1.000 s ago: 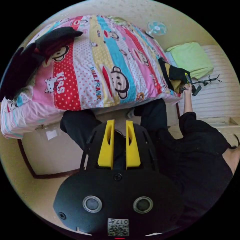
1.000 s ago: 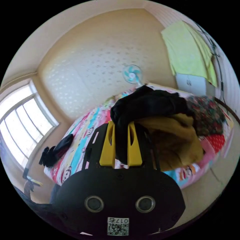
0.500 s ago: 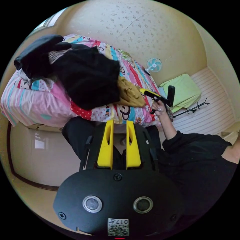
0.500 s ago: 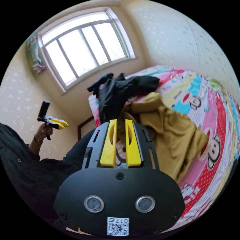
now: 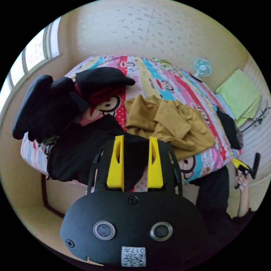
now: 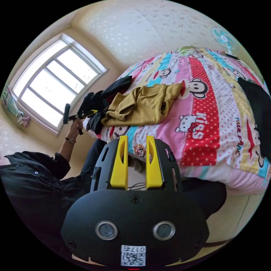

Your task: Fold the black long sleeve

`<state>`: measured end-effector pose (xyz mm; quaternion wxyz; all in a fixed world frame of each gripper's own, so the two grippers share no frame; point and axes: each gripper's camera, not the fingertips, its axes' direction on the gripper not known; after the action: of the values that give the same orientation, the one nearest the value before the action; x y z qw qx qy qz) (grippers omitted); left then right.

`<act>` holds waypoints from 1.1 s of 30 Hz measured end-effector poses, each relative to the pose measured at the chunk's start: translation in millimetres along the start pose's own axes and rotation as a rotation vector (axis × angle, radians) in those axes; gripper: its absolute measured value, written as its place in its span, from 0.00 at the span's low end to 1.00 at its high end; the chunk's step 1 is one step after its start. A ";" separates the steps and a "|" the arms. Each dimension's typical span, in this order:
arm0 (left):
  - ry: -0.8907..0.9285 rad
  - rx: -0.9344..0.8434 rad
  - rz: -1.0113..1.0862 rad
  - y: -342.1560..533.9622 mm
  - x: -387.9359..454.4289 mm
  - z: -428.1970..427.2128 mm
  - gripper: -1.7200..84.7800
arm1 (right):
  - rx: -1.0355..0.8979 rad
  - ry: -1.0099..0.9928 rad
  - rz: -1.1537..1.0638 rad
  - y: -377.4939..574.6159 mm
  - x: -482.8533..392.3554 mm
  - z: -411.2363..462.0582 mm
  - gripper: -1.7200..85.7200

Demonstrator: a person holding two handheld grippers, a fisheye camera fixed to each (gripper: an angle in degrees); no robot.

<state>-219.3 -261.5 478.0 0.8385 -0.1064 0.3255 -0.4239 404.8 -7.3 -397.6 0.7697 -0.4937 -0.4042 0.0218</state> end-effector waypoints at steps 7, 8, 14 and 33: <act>-0.025 -0.049 -0.137 49.8 2.8 45.9 0.05 | -0.069 0.029 -0.098 -54.5 -50.0 83.3 0.19; 0.059 -0.034 -0.147 62.5 -3.9 35.0 0.04 | -0.071 0.049 -0.122 -63.2 -58.5 94.1 0.19; 0.825 0.166 -0.102 133.3 -57.3 -46.1 0.03 | -0.408 0.592 -0.368 -120.9 -100.0 282.5 0.19; 0.442 0.186 -0.416 114.9 -125.5 -56.5 0.21 | -0.120 1.646 0.109 -156.7 87.8 -93.5 0.08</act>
<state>-235.4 -87.0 439.7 0.6489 0.0011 0.4310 -0.6270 466.7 -118.9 -240.4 0.7896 -0.4111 0.3128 -0.3311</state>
